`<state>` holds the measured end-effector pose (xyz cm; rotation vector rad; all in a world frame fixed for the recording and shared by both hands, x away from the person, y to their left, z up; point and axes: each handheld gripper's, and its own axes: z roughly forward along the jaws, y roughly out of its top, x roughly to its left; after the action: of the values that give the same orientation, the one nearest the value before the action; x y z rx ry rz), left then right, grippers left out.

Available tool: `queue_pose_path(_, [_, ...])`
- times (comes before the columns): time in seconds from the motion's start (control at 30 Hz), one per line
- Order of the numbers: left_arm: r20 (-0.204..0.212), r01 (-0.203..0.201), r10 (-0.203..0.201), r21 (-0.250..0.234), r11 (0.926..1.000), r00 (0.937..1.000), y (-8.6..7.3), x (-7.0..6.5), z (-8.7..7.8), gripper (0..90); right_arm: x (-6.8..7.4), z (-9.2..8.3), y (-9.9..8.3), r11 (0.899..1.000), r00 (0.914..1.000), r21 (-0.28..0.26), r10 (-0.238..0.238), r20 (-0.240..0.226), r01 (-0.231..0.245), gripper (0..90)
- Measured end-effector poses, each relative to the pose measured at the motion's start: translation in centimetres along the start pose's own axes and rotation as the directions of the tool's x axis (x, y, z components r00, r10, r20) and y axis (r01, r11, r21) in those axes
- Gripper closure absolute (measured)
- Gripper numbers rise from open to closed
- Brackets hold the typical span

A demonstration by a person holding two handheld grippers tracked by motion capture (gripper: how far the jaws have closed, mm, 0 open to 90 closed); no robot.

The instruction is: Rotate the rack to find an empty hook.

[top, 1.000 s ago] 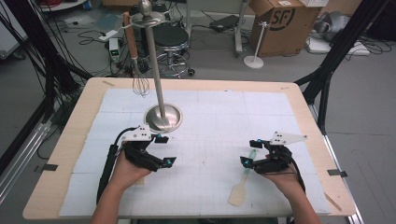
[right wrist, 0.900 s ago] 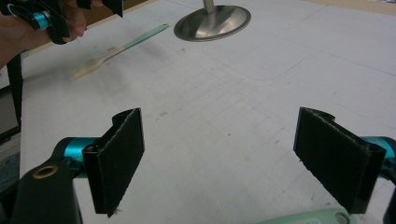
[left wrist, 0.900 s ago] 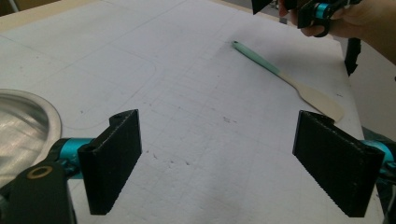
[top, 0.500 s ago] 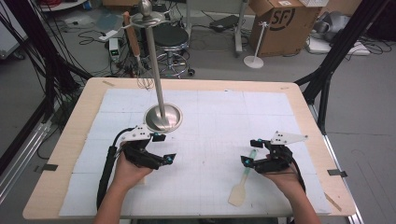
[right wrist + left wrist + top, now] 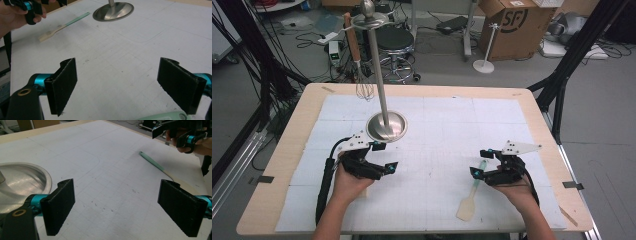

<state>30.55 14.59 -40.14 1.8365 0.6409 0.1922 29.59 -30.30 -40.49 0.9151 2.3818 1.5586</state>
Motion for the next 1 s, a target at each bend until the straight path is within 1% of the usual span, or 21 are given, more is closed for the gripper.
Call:
queue_pose_path(0.07, [0.002, -0.004, 0.004, -0.002, 1.0000, 1.0000, 0.02, 0.05, -0.01, 14.9, 0.01, -0.04, -0.05, 1.000, 1.0000, 0.003, 0.001, 0.000, -0.001, 15.7])
queue_pose_path(0.2, [-0.001, 0.000, 0.000, -0.007, 1.0000, 1.0000, 0.00, 0.14, -0.01, 14.9, -0.06, -0.09, -0.19, 1.000, 1.0000, 0.006, -0.003, -0.003, 0.003, 15.7])
queue_pose_path(0.33, [0.002, -0.004, 0.004, 0.001, 1.0000, 1.0000, -0.02, 0.07, -0.03, 14.9, -0.11, -0.18, -0.13, 1.000, 1.0000, -0.007, -0.003, -0.005, 0.003, 15.7])
queue_pose_path(0.67, [0.010, -0.014, 0.014, 0.001, 0.9999, 0.9999, -0.02, 0.05, -0.06, 13.1, -0.32, -0.38, -0.06, 1.000, 0.9999, -0.030, -0.003, -0.014, 0.003, 15.7])
queue_pose_path(0.7, [0.012, -0.013, 0.013, -0.001, 0.9999, 0.9998, -0.01, 0.03, -0.03, 13.1, -0.33, -0.39, -0.06, 0.999, 0.9998, -0.033, -0.011, -0.018, 0.010, 15.7])
queue_pose_path(0.87, [0.008, -0.012, 0.012, 0.000, 0.9999, 0.9999, -0.02, 0.03, -0.02, 13.0, -0.26, -0.35, -0.07, 1.000, 0.9998, -0.026, -0.013, -0.015, 0.013, 15.6])
queue_pose_path(1.0, [0.013, -0.013, 0.013, 0.000, 0.9999, 0.9998, -0.03, 0.01, 0.01, 13.0, -0.28, -0.31, -0.06, 0.999, 0.9997, -0.027, -0.020, -0.016, 0.020, 15.6])
